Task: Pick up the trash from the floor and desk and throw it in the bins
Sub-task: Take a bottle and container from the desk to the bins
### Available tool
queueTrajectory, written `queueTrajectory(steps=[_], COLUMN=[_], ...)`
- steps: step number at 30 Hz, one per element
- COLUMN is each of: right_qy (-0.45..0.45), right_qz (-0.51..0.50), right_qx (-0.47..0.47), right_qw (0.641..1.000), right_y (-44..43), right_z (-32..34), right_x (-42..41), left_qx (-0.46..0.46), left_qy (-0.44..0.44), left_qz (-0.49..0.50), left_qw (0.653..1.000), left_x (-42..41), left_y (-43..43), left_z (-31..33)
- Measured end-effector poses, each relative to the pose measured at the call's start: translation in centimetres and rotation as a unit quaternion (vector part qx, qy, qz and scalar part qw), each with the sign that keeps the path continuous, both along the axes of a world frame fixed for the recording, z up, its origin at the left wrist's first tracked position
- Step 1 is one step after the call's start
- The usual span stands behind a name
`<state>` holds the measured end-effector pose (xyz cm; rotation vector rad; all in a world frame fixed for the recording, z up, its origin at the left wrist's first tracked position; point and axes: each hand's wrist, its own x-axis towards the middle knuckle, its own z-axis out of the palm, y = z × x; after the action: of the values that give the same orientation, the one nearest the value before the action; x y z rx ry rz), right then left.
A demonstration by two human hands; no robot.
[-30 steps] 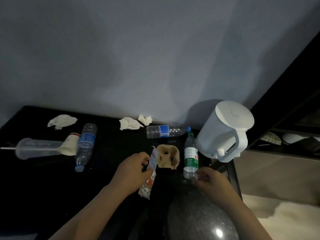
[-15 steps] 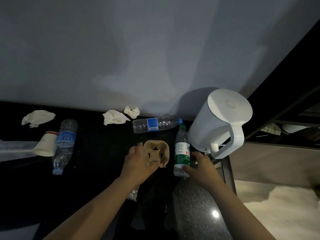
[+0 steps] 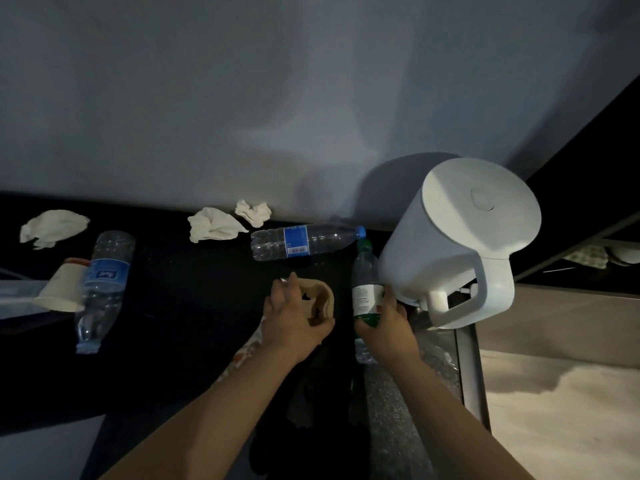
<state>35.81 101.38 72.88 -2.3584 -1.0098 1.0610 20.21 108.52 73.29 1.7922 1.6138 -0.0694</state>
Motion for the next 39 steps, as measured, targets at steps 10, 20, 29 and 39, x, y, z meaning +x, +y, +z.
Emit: queueTrajectory(steps=[10, 20, 29, 39], right_qy=[-0.009, 0.093, 0.147, 0.119], right_qz=[0.002, -0.053, -0.098, -0.123], right_qx=[0.008, 0.044, 0.177, 0.35], right_qw=[1.0, 0.993, 0.968, 0.921], right_y=[-1.6, -3.3, -4.2, -6.8], right_z=[-0.8, 0.7, 5.8, 16.6], right_x=[0.9, 1.4, -1.3, -7.4], left_qx=[-0.026, -0.069, -0.008, 0.062], left_qy=[0.05, -0.071, -0.22, -0.392], left_qz=[0.04, 0.116, 0.092, 0.042], left_qw=[0.998, 0.988, 0.971, 0.917], left_x=[2.6, 0.5, -2.9, -7.9], left_y=[0.7, 1.4, 0.2, -0.3], left_z=[-0.7, -0.1, 5.5, 14.9])
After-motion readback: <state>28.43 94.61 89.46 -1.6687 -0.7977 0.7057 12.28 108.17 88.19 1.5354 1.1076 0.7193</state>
